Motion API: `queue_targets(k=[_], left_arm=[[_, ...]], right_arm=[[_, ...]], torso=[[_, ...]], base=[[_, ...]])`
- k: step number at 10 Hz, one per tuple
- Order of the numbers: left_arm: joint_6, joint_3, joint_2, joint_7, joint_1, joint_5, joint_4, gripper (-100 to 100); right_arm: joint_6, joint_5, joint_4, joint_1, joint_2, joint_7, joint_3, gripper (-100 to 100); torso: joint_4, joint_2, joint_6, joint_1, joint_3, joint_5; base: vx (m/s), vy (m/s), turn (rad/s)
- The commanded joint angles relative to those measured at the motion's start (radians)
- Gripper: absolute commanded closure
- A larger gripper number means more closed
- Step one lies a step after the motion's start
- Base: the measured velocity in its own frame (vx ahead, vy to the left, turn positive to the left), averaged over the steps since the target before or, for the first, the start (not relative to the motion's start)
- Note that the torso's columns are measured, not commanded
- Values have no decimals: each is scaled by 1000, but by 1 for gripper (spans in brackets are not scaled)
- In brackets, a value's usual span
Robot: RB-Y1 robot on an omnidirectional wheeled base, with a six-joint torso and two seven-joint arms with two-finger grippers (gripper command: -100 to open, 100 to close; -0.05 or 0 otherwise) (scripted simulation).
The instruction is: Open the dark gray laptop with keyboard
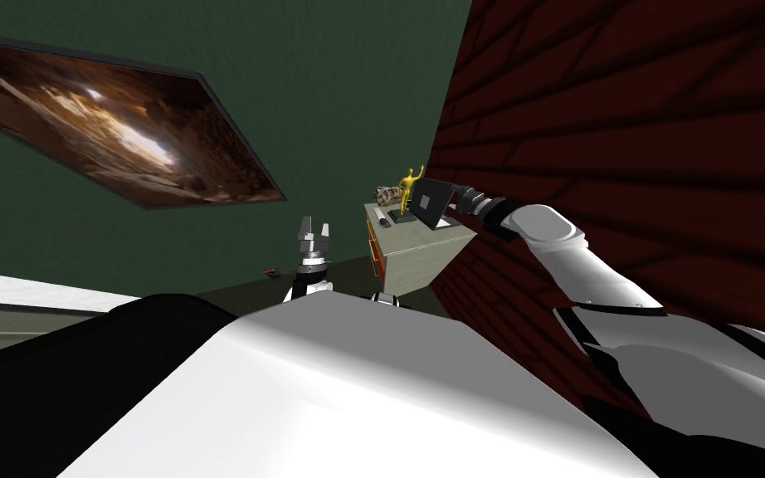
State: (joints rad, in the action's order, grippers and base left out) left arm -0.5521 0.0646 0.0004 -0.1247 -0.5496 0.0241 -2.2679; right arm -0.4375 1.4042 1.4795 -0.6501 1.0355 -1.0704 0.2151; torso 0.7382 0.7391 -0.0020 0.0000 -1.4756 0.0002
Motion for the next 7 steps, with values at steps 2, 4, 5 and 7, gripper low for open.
queue_targets(k=[2,4,5,7], left_arm=[[0,0,0,0,0,0,0,0],[0,0,0,0,0,0,0,0],[0,0,0,0,0,0,0,0],[0,0,0,0,0,0,0,0]], right_arm=[[31,36,-112,-57,-8,-8,12,-100],[31,36,-143,-57,-8,-8,12,-100],[42,51,-177,-79,-9,-9,15,-100],[54,65,-233,-101,-10,-11,19,-100]], torso=[[0,0,-1,0,0,0],[0,-1,4,0,0,0],[-1,-5,3,1,-2,0],[-1,-3,2,1,-2,0]], base=[[-137,-95,455],[-96,-61,10],[-74,-47,269],[-85,-50,278]])
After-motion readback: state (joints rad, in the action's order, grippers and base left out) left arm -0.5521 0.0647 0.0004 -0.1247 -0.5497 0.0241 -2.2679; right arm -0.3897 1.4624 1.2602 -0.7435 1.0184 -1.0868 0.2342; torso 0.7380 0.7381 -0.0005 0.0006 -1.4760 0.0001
